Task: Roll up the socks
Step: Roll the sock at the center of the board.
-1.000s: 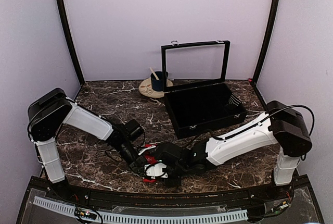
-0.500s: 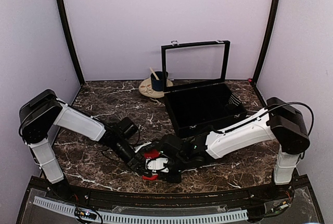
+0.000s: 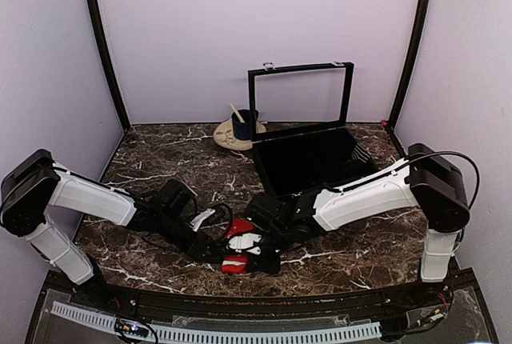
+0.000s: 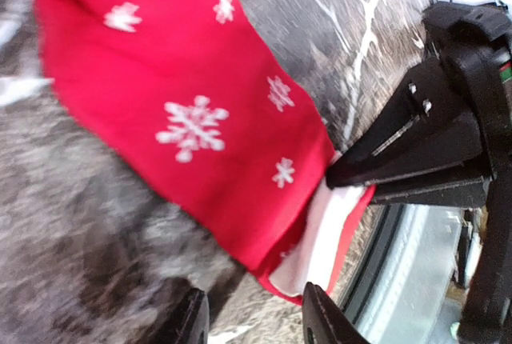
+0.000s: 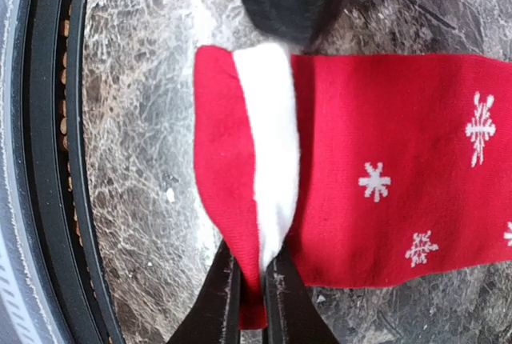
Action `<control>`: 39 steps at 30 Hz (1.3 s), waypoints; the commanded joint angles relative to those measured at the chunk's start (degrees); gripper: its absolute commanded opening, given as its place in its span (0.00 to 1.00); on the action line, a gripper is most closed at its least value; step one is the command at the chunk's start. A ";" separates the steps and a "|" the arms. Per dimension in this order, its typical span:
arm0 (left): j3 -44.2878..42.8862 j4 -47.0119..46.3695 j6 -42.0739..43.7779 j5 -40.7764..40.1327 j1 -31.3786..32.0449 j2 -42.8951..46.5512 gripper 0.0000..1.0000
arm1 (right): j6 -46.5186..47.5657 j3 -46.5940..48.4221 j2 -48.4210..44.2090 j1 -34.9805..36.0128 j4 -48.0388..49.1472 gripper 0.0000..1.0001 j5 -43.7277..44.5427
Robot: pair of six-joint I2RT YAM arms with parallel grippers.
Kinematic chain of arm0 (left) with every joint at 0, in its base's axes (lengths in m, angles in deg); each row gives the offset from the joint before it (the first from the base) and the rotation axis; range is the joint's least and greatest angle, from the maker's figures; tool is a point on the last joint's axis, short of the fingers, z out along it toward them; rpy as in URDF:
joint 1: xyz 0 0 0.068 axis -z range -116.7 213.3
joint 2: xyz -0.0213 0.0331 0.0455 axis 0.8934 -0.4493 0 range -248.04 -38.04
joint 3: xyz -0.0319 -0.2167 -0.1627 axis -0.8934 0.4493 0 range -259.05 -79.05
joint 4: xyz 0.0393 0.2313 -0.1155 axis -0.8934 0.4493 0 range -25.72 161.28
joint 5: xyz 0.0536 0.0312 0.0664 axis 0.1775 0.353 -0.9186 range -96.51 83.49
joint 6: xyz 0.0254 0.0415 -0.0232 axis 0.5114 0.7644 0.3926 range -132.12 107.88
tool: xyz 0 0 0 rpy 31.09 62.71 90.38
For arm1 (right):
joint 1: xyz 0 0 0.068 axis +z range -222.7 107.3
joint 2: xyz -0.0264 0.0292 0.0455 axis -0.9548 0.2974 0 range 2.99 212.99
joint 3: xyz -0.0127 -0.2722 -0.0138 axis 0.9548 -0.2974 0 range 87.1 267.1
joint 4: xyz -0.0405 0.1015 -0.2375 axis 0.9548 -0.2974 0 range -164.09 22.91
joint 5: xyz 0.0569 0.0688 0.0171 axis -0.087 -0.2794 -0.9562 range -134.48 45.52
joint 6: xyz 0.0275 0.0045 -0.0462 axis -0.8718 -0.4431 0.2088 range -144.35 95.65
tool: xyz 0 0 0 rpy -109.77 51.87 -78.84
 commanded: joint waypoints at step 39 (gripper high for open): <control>9.84 -3.65 3.49 -30.57 19.19 28.32 0.43 | -1.78 21.37 17.05 -9.38 -25.30 0.00 -25.66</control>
